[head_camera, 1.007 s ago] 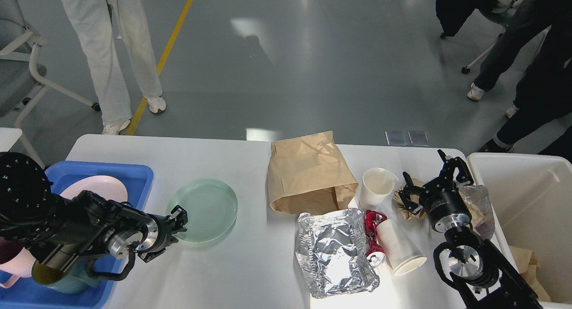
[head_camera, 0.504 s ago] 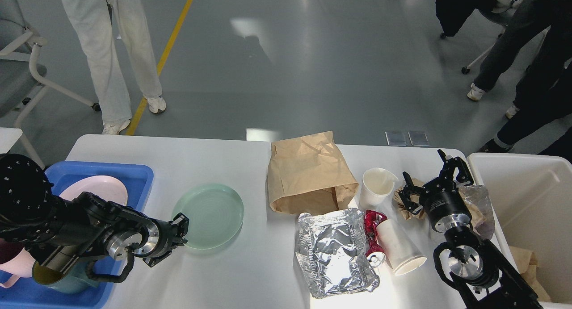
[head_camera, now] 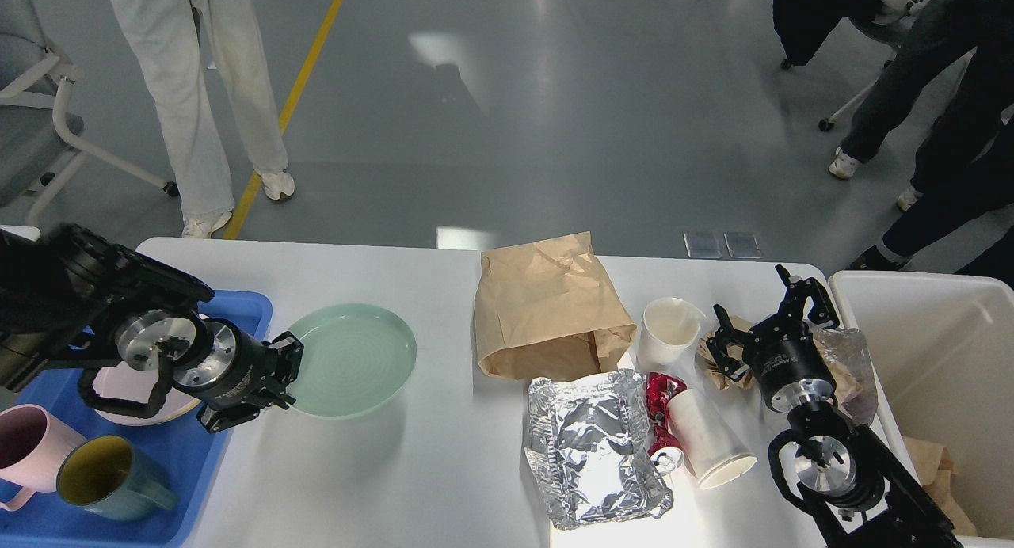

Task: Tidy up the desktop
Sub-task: 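Lift the saucer and stack it on the pink plate in the tray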

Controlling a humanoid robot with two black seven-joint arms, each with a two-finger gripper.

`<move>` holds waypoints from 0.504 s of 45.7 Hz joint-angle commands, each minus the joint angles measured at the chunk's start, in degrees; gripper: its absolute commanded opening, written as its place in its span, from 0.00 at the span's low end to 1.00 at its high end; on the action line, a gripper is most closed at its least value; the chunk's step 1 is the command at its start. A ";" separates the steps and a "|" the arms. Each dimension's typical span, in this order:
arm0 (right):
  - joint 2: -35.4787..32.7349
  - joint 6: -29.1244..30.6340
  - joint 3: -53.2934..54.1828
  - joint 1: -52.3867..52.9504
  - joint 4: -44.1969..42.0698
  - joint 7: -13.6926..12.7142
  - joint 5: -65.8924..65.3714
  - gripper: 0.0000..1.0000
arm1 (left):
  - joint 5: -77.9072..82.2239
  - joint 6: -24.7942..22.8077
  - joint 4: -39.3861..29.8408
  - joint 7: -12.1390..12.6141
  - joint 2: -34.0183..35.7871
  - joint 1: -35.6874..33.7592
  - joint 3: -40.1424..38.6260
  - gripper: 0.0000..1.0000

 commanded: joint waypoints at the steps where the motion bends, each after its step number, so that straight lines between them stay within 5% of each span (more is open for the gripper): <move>1: -0.05 0.00 -0.08 0.01 0.00 0.00 0.00 1.00 | 0.09 -0.17 -7.93 0.61 0.96 -12.05 4.91 0.00; 11: -0.05 0.00 0.01 0.01 0.00 0.00 0.00 1.00 | 0.27 -4.21 -12.69 1.93 0.52 -25.16 11.69 0.00; 23: -0.05 0.00 0.01 0.01 0.00 0.00 0.00 1.00 | 4.47 -6.32 -7.77 2.37 6.39 -23.06 14.41 0.00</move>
